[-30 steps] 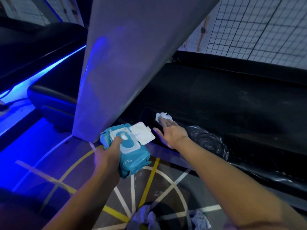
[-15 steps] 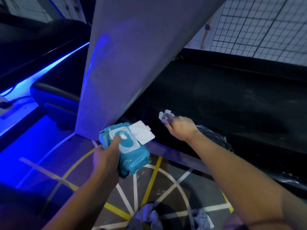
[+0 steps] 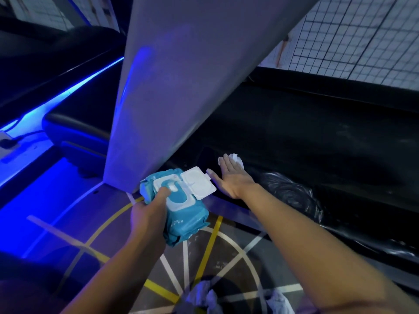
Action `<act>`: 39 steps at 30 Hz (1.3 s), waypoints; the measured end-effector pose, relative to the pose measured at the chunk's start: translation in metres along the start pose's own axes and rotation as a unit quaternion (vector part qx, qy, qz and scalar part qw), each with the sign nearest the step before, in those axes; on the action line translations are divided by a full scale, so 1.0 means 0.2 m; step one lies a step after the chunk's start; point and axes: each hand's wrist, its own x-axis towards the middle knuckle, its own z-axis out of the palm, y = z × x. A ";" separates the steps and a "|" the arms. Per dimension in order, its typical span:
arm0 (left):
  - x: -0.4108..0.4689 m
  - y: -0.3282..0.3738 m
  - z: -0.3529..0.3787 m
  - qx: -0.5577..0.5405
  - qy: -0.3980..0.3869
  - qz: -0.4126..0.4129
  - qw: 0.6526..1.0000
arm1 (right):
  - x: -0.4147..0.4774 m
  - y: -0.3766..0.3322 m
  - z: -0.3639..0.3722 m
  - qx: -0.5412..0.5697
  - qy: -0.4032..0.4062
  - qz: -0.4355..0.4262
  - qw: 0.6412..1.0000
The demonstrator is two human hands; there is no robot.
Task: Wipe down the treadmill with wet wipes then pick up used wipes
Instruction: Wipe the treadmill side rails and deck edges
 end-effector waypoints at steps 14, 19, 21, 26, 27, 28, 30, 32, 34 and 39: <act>-0.05 -0.04 0.10 -0.014 -0.003 0.003 1.000 | -0.48 0.23 0.05 -0.043 -0.010 0.016 0.999; -0.04 -0.05 0.10 -0.005 0.005 0.013 1.000 | -0.41 0.18 0.05 -0.048 -0.020 0.031 0.998; -0.03 -0.05 0.08 0.002 0.009 0.021 1.000 | -0.32 0.15 0.03 -0.041 -0.019 0.036 0.998; -0.02 -0.06 0.07 0.001 0.010 0.018 1.000 | -0.14 0.13 -0.04 0.003 -0.022 0.082 0.996; -0.02 -0.07 0.07 0.000 0.009 0.016 1.000 | -0.12 0.13 -0.04 0.007 -0.022 0.084 0.996; -0.03 -0.07 0.09 -0.003 0.008 0.018 1.000 | -0.12 0.14 -0.04 0.013 -0.019 0.083 0.996; -0.04 -0.07 0.12 0.003 0.008 0.023 1.000 | -0.15 0.17 -0.04 0.022 -0.007 0.085 0.996; -0.06 -0.07 0.15 0.000 0.001 0.021 1.000 | -0.20 0.23 -0.04 0.020 0.004 0.104 0.994; -0.08 -0.07 0.18 0.006 -0.005 0.013 1.000 | -0.27 0.31 -0.04 0.013 0.000 0.123 0.992; -0.10 -0.09 0.24 -0.010 -0.009 0.003 1.000 | -0.46 0.37 -0.02 0.029 -0.014 0.122 0.992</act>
